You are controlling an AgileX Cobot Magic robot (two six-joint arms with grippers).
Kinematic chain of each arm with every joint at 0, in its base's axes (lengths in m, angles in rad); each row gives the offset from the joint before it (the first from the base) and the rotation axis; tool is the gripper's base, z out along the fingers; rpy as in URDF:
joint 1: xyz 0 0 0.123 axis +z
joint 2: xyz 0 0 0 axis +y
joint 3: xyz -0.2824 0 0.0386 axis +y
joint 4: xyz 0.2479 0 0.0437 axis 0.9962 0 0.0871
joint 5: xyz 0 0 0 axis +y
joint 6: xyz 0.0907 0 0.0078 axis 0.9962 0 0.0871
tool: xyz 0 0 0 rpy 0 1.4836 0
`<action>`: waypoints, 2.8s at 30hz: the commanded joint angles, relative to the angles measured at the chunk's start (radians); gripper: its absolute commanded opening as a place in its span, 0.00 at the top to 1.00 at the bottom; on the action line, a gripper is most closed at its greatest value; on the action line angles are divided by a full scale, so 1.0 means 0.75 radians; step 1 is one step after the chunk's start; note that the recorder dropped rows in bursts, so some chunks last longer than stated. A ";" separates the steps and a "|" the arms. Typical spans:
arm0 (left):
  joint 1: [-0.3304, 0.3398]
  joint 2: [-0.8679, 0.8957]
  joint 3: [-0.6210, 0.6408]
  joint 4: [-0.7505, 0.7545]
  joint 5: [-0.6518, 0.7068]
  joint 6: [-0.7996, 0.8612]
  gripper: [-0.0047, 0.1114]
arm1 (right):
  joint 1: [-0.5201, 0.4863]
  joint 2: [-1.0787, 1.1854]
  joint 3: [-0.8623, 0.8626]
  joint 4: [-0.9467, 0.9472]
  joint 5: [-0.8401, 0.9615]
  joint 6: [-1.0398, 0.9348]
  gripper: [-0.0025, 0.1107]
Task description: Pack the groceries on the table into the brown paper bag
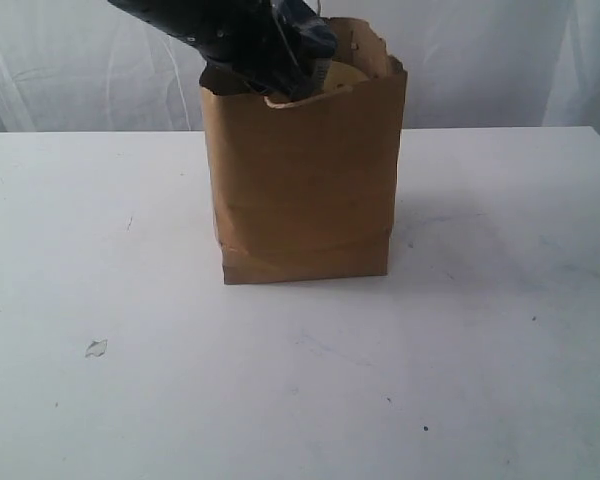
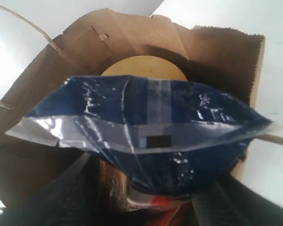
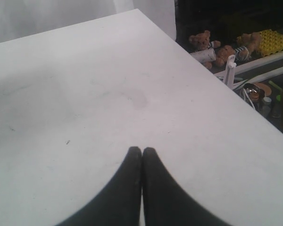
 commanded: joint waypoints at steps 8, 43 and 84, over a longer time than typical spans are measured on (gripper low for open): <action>0.003 -0.026 -0.004 -0.013 0.043 -0.003 0.45 | -0.005 0.001 0.004 -0.003 -0.003 -0.015 0.98; 0.003 -0.274 -0.004 -0.062 0.122 -0.013 0.45 | -0.005 0.001 0.004 -0.003 -0.003 -0.015 0.98; 1.001 -1.143 1.210 0.419 -0.384 -0.815 0.96 | -0.005 0.001 0.004 -0.003 -0.003 -0.015 0.98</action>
